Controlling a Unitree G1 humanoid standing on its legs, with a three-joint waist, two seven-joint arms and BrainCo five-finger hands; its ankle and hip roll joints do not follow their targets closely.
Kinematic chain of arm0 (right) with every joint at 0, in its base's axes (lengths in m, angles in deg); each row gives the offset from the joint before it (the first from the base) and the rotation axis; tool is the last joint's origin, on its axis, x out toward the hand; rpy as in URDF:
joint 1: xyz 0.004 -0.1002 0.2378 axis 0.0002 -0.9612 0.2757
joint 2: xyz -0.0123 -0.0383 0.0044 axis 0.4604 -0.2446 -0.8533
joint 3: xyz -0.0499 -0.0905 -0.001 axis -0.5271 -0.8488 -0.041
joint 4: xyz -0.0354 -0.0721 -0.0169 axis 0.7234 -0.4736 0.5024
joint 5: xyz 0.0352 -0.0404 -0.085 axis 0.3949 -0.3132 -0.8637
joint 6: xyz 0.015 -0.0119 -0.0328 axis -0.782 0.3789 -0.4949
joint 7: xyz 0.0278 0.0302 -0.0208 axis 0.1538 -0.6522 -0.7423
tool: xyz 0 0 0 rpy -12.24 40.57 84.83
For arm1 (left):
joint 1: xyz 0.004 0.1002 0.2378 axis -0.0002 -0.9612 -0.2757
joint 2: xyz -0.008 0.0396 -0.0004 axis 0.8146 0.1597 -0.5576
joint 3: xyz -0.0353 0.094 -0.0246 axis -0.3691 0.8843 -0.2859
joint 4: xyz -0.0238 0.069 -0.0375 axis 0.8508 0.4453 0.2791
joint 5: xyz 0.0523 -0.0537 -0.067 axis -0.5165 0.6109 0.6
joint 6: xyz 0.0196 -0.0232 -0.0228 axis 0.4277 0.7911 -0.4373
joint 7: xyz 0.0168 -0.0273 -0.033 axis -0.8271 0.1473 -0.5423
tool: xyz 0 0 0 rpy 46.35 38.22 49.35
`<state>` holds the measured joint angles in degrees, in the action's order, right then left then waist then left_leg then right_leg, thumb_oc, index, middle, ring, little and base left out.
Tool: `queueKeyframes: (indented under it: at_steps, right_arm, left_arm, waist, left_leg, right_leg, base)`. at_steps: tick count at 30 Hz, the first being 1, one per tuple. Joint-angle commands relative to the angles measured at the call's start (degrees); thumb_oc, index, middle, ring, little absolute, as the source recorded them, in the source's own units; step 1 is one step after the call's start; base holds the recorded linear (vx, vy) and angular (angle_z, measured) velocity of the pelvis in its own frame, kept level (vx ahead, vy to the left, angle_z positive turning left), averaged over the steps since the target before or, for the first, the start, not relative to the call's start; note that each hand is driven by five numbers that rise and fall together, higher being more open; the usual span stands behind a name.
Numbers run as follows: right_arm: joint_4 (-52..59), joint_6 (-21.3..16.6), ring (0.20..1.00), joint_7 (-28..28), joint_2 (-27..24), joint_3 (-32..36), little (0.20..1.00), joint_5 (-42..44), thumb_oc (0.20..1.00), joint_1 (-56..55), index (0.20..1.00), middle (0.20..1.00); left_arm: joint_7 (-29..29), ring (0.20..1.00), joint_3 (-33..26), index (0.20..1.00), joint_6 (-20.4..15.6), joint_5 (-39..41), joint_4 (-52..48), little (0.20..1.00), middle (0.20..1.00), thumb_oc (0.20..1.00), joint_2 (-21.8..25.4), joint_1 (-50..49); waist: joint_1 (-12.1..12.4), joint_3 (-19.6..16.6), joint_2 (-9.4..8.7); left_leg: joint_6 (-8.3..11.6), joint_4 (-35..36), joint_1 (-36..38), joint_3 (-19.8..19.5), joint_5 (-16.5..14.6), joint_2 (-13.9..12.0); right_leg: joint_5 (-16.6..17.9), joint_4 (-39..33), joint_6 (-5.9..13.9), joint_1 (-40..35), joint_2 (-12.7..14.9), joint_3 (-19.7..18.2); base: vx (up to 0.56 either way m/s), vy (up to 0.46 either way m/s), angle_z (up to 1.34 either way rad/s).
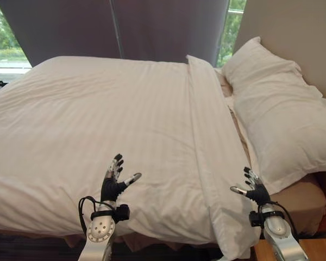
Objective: Making the bed.
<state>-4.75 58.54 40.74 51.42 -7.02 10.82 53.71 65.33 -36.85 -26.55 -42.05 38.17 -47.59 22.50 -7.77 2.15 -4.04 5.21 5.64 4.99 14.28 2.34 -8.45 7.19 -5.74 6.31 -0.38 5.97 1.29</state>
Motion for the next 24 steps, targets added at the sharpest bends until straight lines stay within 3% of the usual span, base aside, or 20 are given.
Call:
queueKeyframes:
  at_steps: [1, 2, 3, 5, 6, 7, 8, 9, 11, 13, 15, 19, 21, 23, 24]
  right_arm:
    - [1.75, -0.46, 1.0, 0.28, -1.03, 5.66, 1.0, 1.3, 1.0, 1.36, 1.0, 1.0]
    - [1.75, -0.88, 1.0, 0.6, -1.62, 5.33, 1.0, 1.49, 1.0, 2.42, 1.0, 1.0]
    - [1.72, -0.9, 1.0, 0.61, -1.61, 5.32, 1.0, 1.49, 1.0, 2.48, 1.0, 1.0]
    - [2.1, -2.3, 1.0, 1.71, -3.47, 4.97, 1.0, 2.83, 1.0, 5.52, 1.0, 1.0]
    - [2.44, -2.19, 1.0, 2.1, -5.29, 3.79, 1.0, 2.0, 1.0, 8.0, 1.0, 1.0]
    - [2.4, -2.2, 1.0, 2.1, -5.29, 3.78, 1.0, 2.0, 1.0, 8.08, 1.0, 1.0]
    - [5.85, -2.9, 1.0, 2.14, -5.71, 3.58, 1.0, 0.94, 1.0, 9.18, 1.0, 1.0]
    - [5.88, -2.88, 1.0, 2.13, -5.68, 3.57, 1.0, 0.94, 1.0, 9.19, 1.0, 1.0]
    - [6.91, -2.66, 1.0, 2.02, -4.71, 2.84, 1.0, 1.02, 1.0, 9.97, 1.0, 1.0]
    - [7.45, -2.61, 1.0, 1.61, -3.98, 3.09, 1.0, -0.21, 1.0, 9.16, 1.0, 1.0]
    - [8.51, -2.41, 1.0, 2.39, -4.03, 3.66, 1.0, -1.05, 1.0, 10.06, 1.0, 1.0]
    - [9.42, -3.83, 1.0, 1.91, -2.43, 3.06, 1.0, -0.78, 1.0, 11.06, 1.0, 1.0]
    - [9.47, -4.65, 1.0, 2.07, -2.05, 1.95, 1.0, -0.51, 1.0, 11.99, 1.0, 1.0]
    - [8.7, -4.99, 1.0, 2.6, -0.91, -0.34, 1.0, -0.41, 1.0, 14.04, 1.0, 1.0]
    - [8.64, -5.03, 1.0, 2.61, -0.89, -0.37, 1.0, -0.41, 1.0, 14.13, 1.0, 1.0]
  left_arm:
    - [-1.91, 1.0, -2.8, 1.0, 0.84, 11.86, 7.68, 1.0, 1.0, 1.0, 1.72, 3.98]
    - [-2.44, 1.0, -3.47, 1.0, 0.82, 11.55, 7.42, 1.0, 1.0, 1.0, 1.81, 3.93]
    - [-2.44, 1.0, -3.5, 1.0, 0.83, 11.54, 7.4, 1.0, 1.0, 1.0, 1.81, 3.94]
    - [-2.7, 1.0, -3.94, 1.0, 0.65, 10.14, 6.24, 1.0, 1.0, 1.0, 1.83, 2.85]
    - [-3.38, 1.0, -2.82, 1.0, 0.5, 10.82, 6.62, 1.0, 1.0, 1.0, 0.62, 5.13]
    - [-3.39, 1.0, -2.84, 1.0, 0.49, 10.82, 6.65, 1.0, 1.0, 1.0, 0.62, 5.2]
    - [-0.92, 1.0, -3.19, 1.0, 0.14, 12.78, 4.97, 1.0, 1.0, 1.0, 0.17, 4.45]
    - [-0.9, 1.0, -3.24, 1.0, 0.17, 12.79, 4.92, 1.0, 1.0, 1.0, 0.19, 4.43]
    - [-2.26, 1.0, -2.78, 1.0, 0.82, 9.83, 3.92, 1.0, 1.0, 1.0, 0.99, 4.77]
    - [-1.5, 1.0, -2.36, 1.0, 2.31, 5.05, 3.89, 1.0, 1.0, 1.0, 2.06, 4.03]
    - [-2.82, 1.0, -2.34, 1.0, 1.82, 3.47, 1.93, 1.0, 1.0, 1.0, 3.26, 6.24]
    - [-3.17, 1.0, -2.0, 1.0, 0.43, -0.85, -2.95, 1.0, 1.0, 1.0, 5.37, 9.53]
    - [-4.43, 1.0, -1.47, 1.0, 0.08, -1.08, -3.58, 1.0, 1.0, 1.0, 5.85, 11.38]
    - [-6.28, 1.0, -0.91, 1.0, -0.87, 0.69, -4.6, 1.0, 1.0, 1.0, 5.83, 13.38]
    - [-6.28, 1.0, -0.96, 1.0, -0.85, 0.69, -4.62, 1.0, 1.0, 1.0, 5.84, 13.4]
  waist:
    - [-4.63, 8.1, 2.41]
    - [-3.29, 7.54, 2.03]
    - [-3.28, 7.49, 2.09]
    - [-1.26, 8.22, 1.68]
    - [-0.86, 8.87, 0.52]
    - [-0.93, 8.72, 0.66]
    - [-0.94, 9.33, -0.73]
    - [-1.03, 9.21, -0.68]
    - [-1.31, 8.63, -0.74]
    - [-2.65, 8.54, 0.98]
    - [-3.92, 8.21, 2.22]
    - [-4.04, 7.55, 2.52]
    - [-3.91, 7.75, 2.62]
    - [-3.28, 9.2, 3.3]
    - [-3.26, 9.14, 3.34]
  left_leg:
    - [3.26, -0.64, -2.71, -2.56, -4.32, -8.84]
    - [3.81, -0.64, -3.18, -2.33, -3.73, -9.57]
    - [3.83, -0.64, -3.34, -2.34, -3.58, -9.67]
    - [4.56, -2.05, -7.59, -3.43, 1.5, -12.16]
    - [2.84, -6.68, -9.41, -2.33, -0.12, -10.41]
    - [2.84, -6.94, -9.9, -2.5, -0.11, -10.56]
    - [-0.3, -19.58, -10.47, 0.43, -8.86, -5.93]
    - [-0.39, -20.25, -11.03, 0.28, -9.16, -6.01]
    - [-1.65, -27.2, -11.51, 2.7, -14.58, -2.06]
    - [-3.74, -22.12, -6.34, 6.06, -17.29, 0.7]
    - [-4.15, -18.62, -5.52, 4.64, -16.31, 1.81]
    - [-4.56, -11.75, -4.06, 2.17, -13.87, 3.06]
    - [-4.51, -9.33, -3.81, 1.46, -12.36, 3.18]
    - [-4.67, -6.97, -5.23, -1.63, -8.59, 2.57]
    - [-4.61, -6.86, -5.39, -1.59, -8.34, 2.48]
  right_leg:
    - [-12.4, 16.05, 4.23, 7.12, 10.65, -17.34]
    - [-14.44, 12.48, 4.38, 5.37, 10.67, -15.69]
    - [-14.19, 12.3, 4.35, 5.46, 10.58, -15.71]
    - [-15.84, 6.89, 3.15, 2.13, 8.11, -13.49]
    - [-16.5, 7.38, 1.26, 1.78, 6.56, -11.65]
    - [-16.34, 7.36, 1.22, 2.08, 6.41, -11.6]
    - [-14.92, 7.2, -0.51, 2.57, 5.79, -8.22]
    - [-14.81, 7.13, -0.45, 2.73, 5.79, -8.16]
    - [-14.35, 6.23, -0.93, 2.54, 5.65, -6.32]
    - [-15.1, 7.62, -0.16, 2.54, 4.43, -3.78]
    - [-14.88, 9.68, -0.48, 3.2, 3.46, -2.25]
    - [-14.42, 12.84, -0.18, 5.28, 2.24, -0.19]
    - [-14.98, 14.14, -0.06, 5.82, 1.8, -0.47]
    - [-18.58, 22.93, -0.14, 6.65, -1.76, -4.62]
    - [-18.39, 22.92, -0.21, 6.89, -1.87, -4.65]
  base:
    - [-0.06, -0.689, 0.4]
    - [-0.07, -0.462, 0.49]
    - [-0.09, -0.502, 0.56]
    - [-0.28, -0.618, 0.23]
    - [-0.32, -0.53, 0.27]
    - [-0.43, -0.693, 0.5]
    - [-0.24, -0.369, 0.6]
    - [-0.29, -0.438, 0.79]
    - [-0.13, -0.17, 0.72]
    - [-0.06, -0.092, 0.49]
    - [-0.07, -0.022, 0.59]
    - [-0.1, -0.043, 0.67]
    - [-0.18, -0.094, 0.37]
    - [-0.25, -0.155, 0.46]
    - [-0.3, -0.277, 1.05]
